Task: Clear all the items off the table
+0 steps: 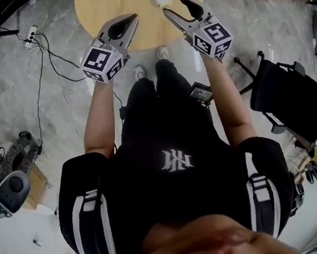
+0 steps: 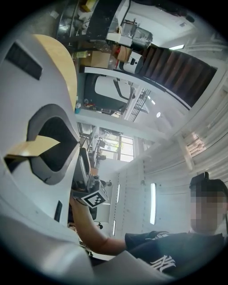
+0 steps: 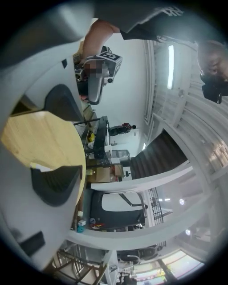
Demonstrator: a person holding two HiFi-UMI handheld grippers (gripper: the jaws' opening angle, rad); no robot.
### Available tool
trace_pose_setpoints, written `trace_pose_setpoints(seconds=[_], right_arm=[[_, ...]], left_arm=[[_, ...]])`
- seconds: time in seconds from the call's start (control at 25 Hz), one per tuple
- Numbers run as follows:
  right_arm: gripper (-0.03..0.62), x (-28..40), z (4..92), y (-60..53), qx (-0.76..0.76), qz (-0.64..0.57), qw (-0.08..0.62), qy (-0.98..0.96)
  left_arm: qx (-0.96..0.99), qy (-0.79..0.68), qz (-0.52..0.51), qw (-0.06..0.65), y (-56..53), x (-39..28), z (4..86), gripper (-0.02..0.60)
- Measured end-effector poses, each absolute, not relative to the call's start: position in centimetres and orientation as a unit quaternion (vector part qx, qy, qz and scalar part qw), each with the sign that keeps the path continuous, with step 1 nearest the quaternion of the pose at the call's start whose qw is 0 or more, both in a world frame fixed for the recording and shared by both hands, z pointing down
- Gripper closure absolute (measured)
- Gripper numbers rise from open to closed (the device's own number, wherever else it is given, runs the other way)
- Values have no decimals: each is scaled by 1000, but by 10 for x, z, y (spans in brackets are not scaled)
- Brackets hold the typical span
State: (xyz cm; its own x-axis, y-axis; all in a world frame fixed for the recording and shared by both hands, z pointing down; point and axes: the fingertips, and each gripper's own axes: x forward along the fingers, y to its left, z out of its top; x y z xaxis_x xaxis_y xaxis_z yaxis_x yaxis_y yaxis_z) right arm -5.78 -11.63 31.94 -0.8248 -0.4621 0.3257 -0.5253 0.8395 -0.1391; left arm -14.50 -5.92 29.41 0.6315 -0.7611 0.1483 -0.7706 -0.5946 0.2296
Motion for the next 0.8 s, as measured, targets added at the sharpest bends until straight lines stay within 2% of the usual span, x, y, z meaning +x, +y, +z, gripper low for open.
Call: trace_pose_setpoints(seconds=[0.04,0.24,0.28,0.32,0.8], right_arm=[[248,-57,330,-125,261,118,142,-947],[238,-59,385,-171,273,133,162,-939],[173,-61,397,-179,275,135,170,-937],[154,-62,410,-186,275,139,180,-934],[152,-65,530,-210,283,175,290,-897]], left_arm=[[890,-434,19,138,-63,-144,300,569],[875,-460,26,149,-81,-148,326,569],[873,-463,27,152,-84,-147,330,569],[871,-466,30,156,-86,-146,335,569],[872,-450,43,186,-99,-117,399,569]])
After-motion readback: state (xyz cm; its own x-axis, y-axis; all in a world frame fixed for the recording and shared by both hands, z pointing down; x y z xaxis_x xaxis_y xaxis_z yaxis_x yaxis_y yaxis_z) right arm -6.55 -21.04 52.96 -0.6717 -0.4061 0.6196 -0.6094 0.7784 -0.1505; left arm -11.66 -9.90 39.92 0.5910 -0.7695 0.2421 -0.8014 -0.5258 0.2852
